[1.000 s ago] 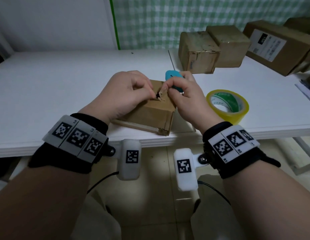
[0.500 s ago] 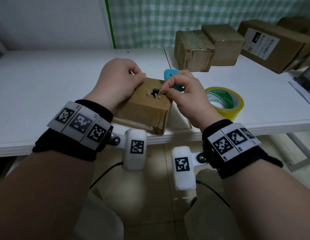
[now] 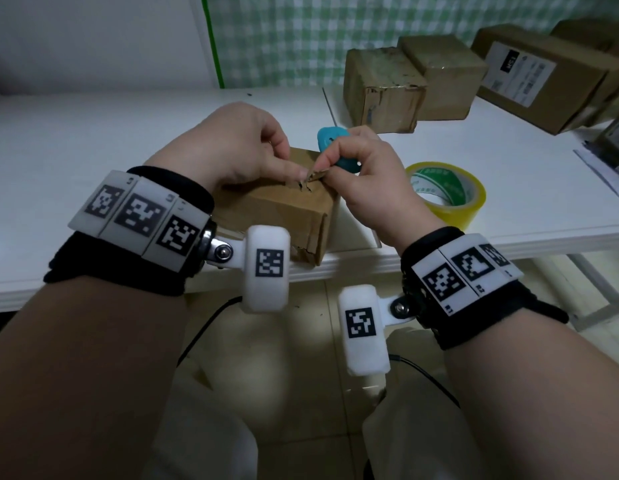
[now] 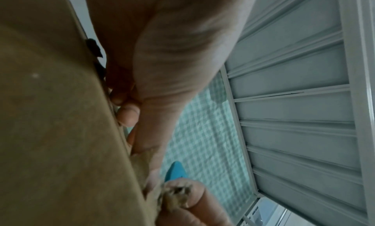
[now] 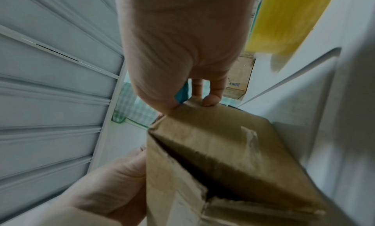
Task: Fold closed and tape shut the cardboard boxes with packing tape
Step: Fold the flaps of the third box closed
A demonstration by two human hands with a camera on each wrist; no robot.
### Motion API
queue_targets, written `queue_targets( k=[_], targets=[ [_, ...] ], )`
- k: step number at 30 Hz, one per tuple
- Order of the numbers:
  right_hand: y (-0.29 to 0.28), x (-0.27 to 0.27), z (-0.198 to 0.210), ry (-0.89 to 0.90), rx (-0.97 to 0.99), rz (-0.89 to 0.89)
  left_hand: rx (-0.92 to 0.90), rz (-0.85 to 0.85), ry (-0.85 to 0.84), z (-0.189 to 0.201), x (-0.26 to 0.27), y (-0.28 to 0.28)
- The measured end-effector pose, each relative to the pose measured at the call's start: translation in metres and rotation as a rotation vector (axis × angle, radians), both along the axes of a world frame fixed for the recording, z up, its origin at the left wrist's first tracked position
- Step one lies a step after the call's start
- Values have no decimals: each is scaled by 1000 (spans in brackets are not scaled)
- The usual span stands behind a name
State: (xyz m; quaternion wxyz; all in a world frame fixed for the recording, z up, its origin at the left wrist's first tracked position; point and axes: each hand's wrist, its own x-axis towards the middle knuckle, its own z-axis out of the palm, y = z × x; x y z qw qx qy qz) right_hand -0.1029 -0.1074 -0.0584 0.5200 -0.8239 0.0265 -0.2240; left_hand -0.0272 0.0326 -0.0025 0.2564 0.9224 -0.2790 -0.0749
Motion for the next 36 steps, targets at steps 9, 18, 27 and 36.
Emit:
queue_targets(
  k=[9, 18, 27, 36],
  targets=[
    [6, -1, 2, 9, -30, -41, 9, 60, -31, 0, -9, -7],
    [5, -1, 2, 20, -50, -49, -35, 76, -75, -1, -14, -6],
    [5, -4, 4, 43, 60, -16, -285, -39, 167, -2, -6, 20],
    [6, -5, 6, 51, 68, 3, -261, -139, 42, -12, -11, 25]
  ],
)
